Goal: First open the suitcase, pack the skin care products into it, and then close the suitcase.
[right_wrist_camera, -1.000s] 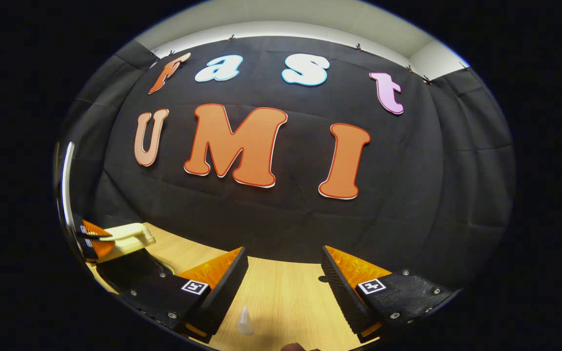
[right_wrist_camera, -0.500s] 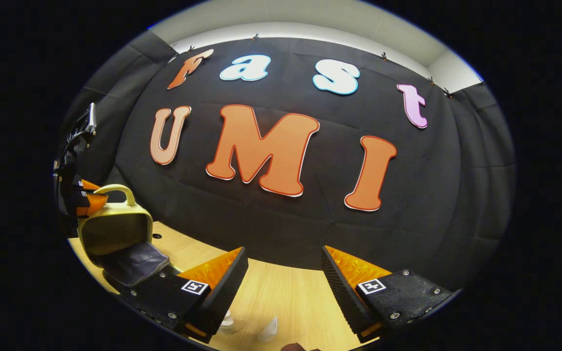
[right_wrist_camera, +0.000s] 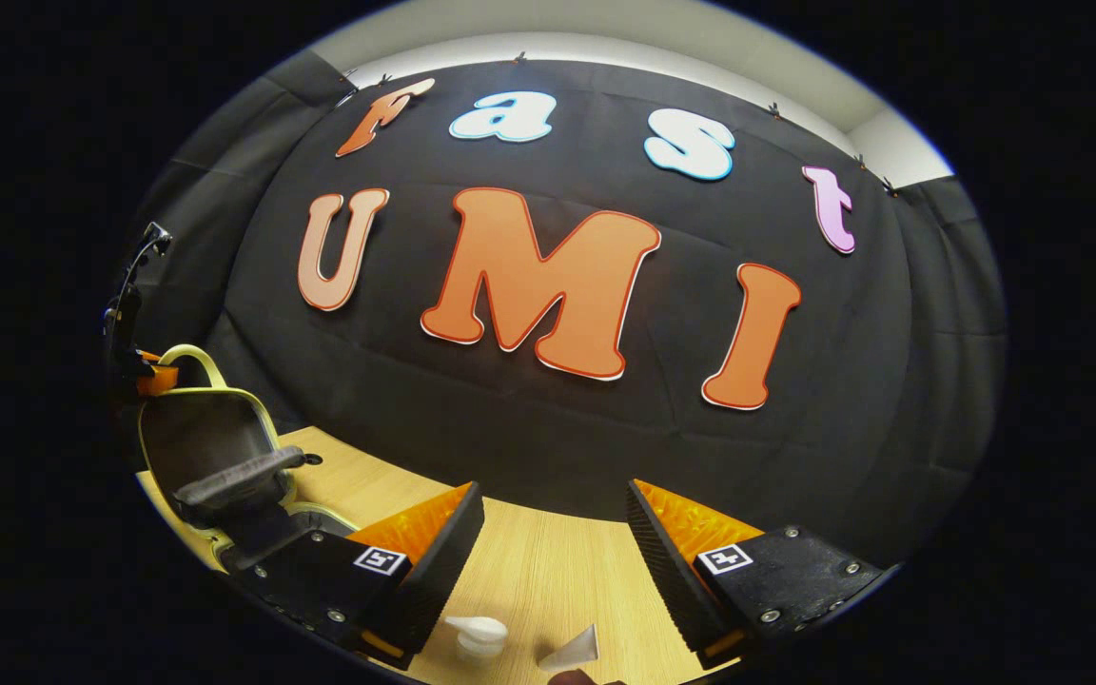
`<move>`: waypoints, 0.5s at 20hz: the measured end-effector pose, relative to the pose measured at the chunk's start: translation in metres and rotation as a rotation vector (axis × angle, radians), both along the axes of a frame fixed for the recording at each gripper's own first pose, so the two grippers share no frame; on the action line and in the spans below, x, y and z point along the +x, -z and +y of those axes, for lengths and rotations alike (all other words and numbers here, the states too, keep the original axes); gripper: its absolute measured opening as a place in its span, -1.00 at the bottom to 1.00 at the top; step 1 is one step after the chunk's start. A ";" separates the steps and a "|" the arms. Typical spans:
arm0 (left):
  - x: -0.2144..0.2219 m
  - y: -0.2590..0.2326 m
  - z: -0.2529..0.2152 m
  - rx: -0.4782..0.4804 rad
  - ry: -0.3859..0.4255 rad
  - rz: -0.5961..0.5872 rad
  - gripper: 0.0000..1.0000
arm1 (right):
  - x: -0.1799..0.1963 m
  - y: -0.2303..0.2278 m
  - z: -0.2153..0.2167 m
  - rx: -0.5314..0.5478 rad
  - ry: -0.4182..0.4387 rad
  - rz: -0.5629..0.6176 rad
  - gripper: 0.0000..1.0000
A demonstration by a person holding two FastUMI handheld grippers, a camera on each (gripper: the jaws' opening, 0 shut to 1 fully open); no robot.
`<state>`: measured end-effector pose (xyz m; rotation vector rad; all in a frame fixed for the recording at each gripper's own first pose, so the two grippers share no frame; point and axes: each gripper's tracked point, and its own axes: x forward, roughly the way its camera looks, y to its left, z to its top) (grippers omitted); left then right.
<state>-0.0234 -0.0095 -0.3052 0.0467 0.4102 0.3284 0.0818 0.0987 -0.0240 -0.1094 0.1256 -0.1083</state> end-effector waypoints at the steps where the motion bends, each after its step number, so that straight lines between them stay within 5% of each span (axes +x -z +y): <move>1: -0.001 0.003 -0.001 -0.043 -0.024 0.005 -0.73 | 0.001 0.001 0.005 -0.005 -0.001 0.008 0.92; 6: -0.021 0.021 -0.019 -0.212 -0.130 0.123 -0.73 | -0.002 0.009 0.038 0.026 -0.008 0.065 0.92; 10: -0.021 0.049 -0.027 -0.236 -0.155 0.219 -0.72 | -0.005 0.010 0.048 0.037 0.000 0.084 0.92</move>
